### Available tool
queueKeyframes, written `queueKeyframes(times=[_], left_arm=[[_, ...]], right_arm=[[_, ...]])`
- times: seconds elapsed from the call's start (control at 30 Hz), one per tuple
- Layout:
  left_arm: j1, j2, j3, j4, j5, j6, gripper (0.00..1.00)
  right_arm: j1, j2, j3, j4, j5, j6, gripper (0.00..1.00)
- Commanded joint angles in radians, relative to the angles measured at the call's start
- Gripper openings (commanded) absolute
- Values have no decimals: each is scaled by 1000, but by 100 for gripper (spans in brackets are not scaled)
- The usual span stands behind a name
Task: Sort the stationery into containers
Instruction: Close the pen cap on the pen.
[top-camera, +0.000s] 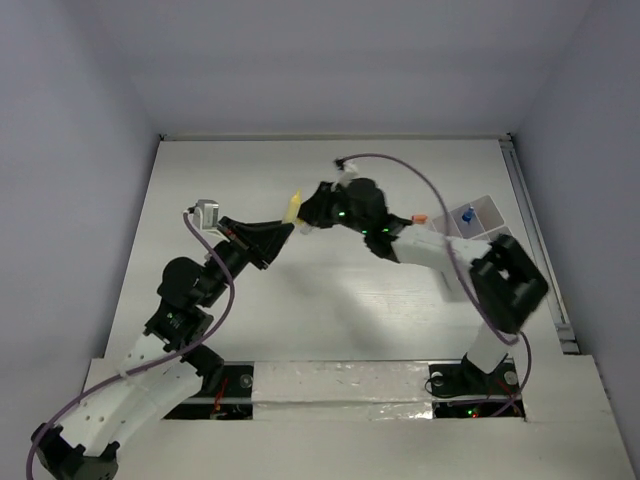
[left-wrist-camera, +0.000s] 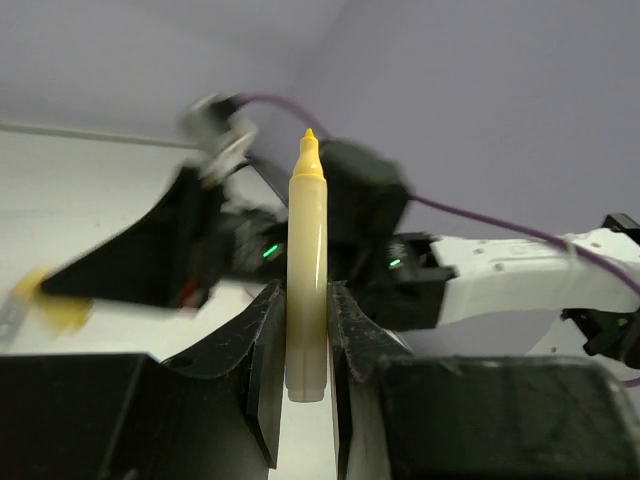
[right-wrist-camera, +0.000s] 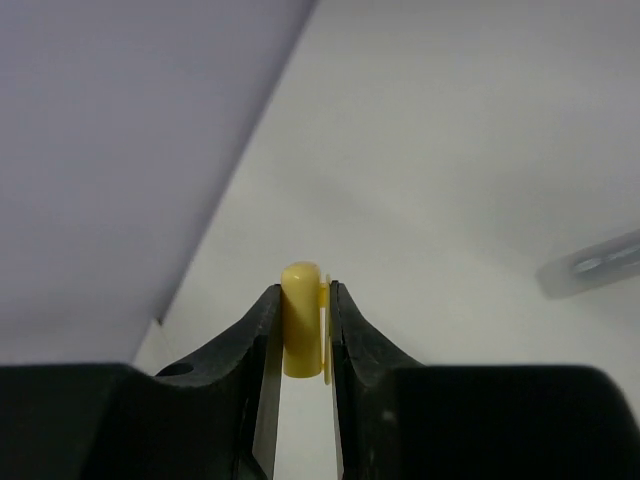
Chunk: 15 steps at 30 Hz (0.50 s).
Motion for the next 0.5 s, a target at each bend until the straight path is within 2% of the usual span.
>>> queueKeyframes(times=[0.0,0.03,0.17,0.47], left_arm=[[11,28,-48,312,90,-118,0],[11,43,-57,345,107,-135,0],[11,88,-86,472,136,-194,0],[11,214,-121,704,224,-321,0]], right_arm=[[-88,-202,-170,306,7,51,0],[-97,-273,-216,343,30,45,0],[-108,-386,-253,412,97,34,0],[-108,-440,-298,642,145,152,0]])
